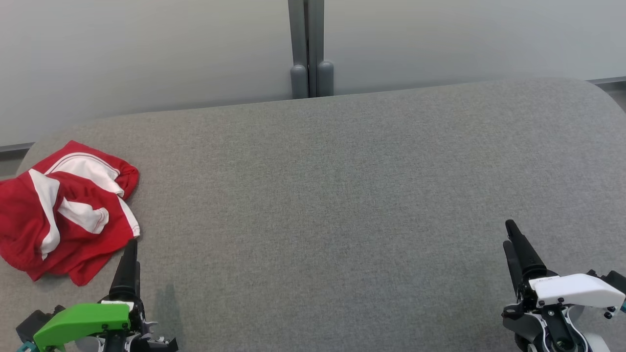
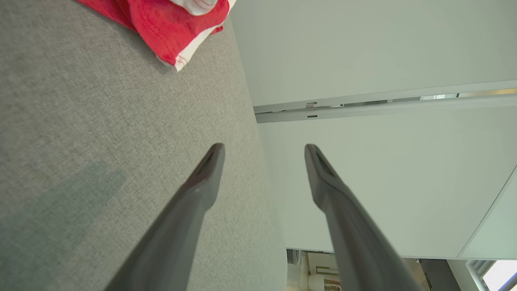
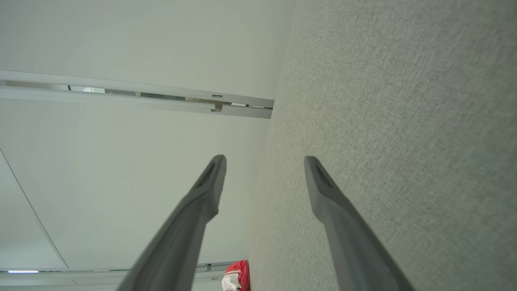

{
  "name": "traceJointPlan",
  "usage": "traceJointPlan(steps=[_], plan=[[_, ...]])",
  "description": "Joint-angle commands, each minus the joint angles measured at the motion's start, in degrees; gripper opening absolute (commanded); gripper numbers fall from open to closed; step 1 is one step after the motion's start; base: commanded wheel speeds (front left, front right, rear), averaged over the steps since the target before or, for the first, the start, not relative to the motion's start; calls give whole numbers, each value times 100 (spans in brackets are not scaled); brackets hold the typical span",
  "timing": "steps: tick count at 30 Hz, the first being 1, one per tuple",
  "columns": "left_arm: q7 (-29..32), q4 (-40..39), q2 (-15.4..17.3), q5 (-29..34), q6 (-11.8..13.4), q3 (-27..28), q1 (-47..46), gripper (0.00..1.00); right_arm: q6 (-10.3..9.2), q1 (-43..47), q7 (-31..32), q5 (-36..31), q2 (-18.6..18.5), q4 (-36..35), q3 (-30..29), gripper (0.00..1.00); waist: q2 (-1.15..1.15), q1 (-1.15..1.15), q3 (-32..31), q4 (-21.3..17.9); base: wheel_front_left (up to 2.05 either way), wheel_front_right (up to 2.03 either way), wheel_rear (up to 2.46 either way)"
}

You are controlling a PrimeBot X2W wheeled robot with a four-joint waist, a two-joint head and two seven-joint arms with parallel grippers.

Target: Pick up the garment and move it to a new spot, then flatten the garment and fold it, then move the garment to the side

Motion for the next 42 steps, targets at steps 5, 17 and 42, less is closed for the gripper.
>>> traceJointPlan(steps=[5,17,42], plan=[[-172,-55,168,820,-18,-117,-271,100,0,-258,-175,-870,-37,-149,5,100,0,0,29,3,0,0,0],[-455,105,267,2297,-23,-165,-341,100,1,-373,-458,-2438,-80,-126,245,100,0,0,66,-8,0,0,0],[-944,331,449,4690,77,-456,-396,100,1,-448,-949,-4720,-102,-33,554,100,0,0,77,6,0,0,0]])
